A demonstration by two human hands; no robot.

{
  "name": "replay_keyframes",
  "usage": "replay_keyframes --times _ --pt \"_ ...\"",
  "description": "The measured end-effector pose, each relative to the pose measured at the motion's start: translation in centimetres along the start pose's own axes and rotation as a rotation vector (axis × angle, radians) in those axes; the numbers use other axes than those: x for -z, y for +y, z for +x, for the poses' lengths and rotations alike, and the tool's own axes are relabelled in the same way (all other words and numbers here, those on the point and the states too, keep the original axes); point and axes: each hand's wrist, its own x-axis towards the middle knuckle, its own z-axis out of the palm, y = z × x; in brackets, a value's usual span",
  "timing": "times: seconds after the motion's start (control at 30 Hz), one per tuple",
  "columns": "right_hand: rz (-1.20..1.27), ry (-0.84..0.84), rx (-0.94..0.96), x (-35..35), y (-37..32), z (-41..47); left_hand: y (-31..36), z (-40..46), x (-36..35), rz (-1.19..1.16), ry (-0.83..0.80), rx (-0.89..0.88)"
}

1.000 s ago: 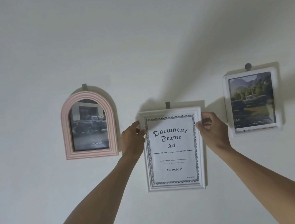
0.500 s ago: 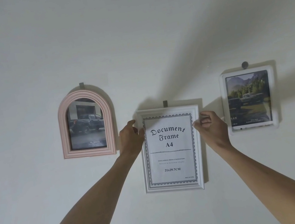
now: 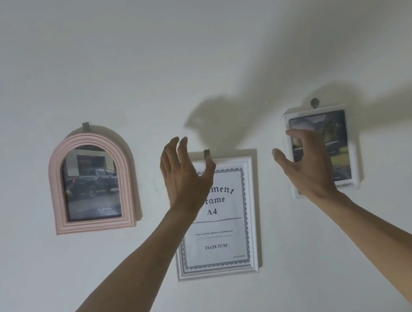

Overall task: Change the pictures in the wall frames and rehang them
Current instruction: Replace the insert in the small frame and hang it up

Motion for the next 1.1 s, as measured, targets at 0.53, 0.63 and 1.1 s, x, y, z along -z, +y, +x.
replay_keyframes --times 0.53,0.63,1.1 --pt "0.007 -0.206 -0.419 10.5 11.5 3.8 15.0 -2.9 -12.8 -0.36 -0.47 0.394" --pt "0.009 -0.265 -0.397 9.9 12.3 3.9 15.3 -3.3 -13.5 -0.374 -0.453 0.456" --pt "0.151 -0.158 -0.351 10.1 11.6 2.4 14.9 -3.4 -11.2 -0.399 -0.412 0.345"
